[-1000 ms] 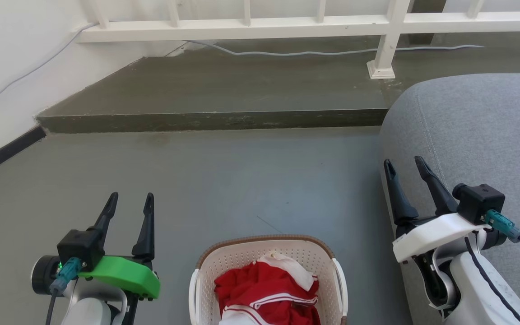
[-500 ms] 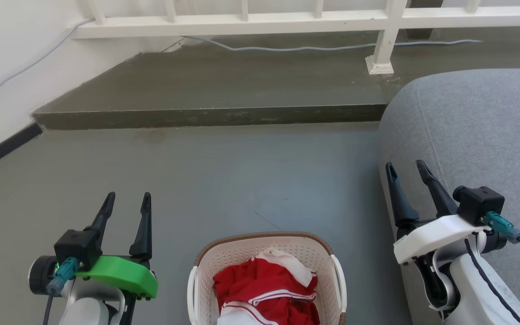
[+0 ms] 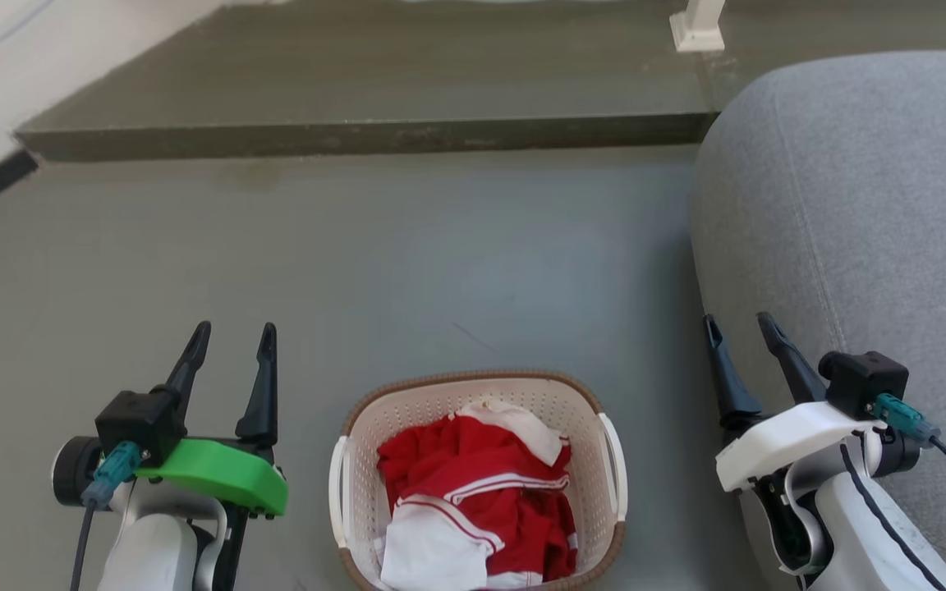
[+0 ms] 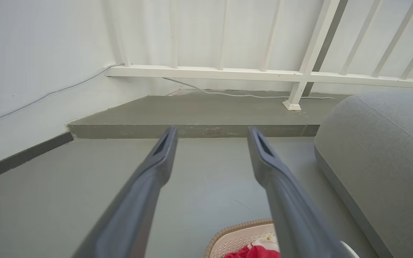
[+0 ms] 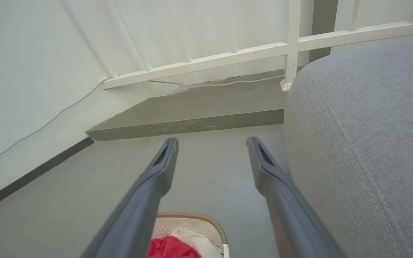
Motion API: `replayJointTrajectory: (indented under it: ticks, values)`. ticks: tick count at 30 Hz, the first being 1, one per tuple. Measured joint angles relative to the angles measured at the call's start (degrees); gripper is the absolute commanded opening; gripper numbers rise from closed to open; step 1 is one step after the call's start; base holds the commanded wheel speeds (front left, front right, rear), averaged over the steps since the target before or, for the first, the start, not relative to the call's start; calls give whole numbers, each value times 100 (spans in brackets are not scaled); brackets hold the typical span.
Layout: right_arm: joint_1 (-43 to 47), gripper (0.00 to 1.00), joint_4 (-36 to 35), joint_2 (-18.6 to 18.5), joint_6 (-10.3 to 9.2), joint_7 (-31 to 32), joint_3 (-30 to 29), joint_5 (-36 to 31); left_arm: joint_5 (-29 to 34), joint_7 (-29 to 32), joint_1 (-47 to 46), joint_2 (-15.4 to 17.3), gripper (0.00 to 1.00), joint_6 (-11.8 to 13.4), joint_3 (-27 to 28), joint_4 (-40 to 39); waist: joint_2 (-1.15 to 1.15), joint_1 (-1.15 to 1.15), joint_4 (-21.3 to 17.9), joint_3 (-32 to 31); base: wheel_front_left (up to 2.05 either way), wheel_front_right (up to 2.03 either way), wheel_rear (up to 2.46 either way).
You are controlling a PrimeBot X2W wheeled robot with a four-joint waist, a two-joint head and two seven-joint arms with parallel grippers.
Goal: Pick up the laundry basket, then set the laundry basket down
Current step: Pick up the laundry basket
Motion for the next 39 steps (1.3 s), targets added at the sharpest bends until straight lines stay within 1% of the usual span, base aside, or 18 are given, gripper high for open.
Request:
replayJointTrajectory:
  ticks: [3, 5, 10, 15, 17, 19, 27, 30, 36, 39]
  values:
    - [-28, 100, 140, 43, 9, 0, 13, 8, -1, -13, -105, -11, 100, -2, -7, 127, 0, 0, -5, 221, 0, 0, 0]
    - [-98, 100, 237, 103, 18, 0, 34, 12, -8, -13, -151, -11, 100, -46, -24, 213, 0, 0, -8, 373, 0, 0, 0]
    - [-369, 100, 423, 149, 104, 0, 86, 24, -20, -14, -318, -13, 100, -67, -122, 524, 0, 0, -14, 683, 0, 0, 0]
    - [-676, 100, 727, 154, 112, 0, 110, 26, -230, -14, -621, -67, 100, -119, -162, 911, 0, 0, -19, 1080, 0, 0, 0]
    - [-776, 100, 855, 160, 157, 0, 110, 69, -292, -13, -800, -90, 100, -122, -199, 1101, 0, 0, -15, 1238, 0, 0, 0]
    - [-883, 100, 981, 177, 160, 0, 118, 76, -325, -11, -935, -96, 100, -125, -218, 1263, 0, 0, -8, 1388, 0, 0, 0]
    - [-1368, 100, 1619, 223, 283, 193, 449, 38, -360, 66, -1415, -104, 100, -145, -390, 1889, 0, 0, 29, 1954, 0, 0, 0]
    - [-1566, 100, 1934, 247, 332, 291, 598, -4, -377, 143, -1634, -111, 100, -149, -522, 2247, 0, 0, 53, 2202, 0, 0, 0]
    - [-1903, 100, 2325, 299, 369, 352, 671, -3, -459, 299, -1969, -123, 100, -151, -608, 2725, 0, 0, 80, 2538, 0, 0, 0]
    - [-2052, 100, 2515, 301, 412, 415, 723, -1, -554, 368, -2139, -129, 100, -152, -744, 2880, 0, 0, 84, 2703, 0, 0, 0]
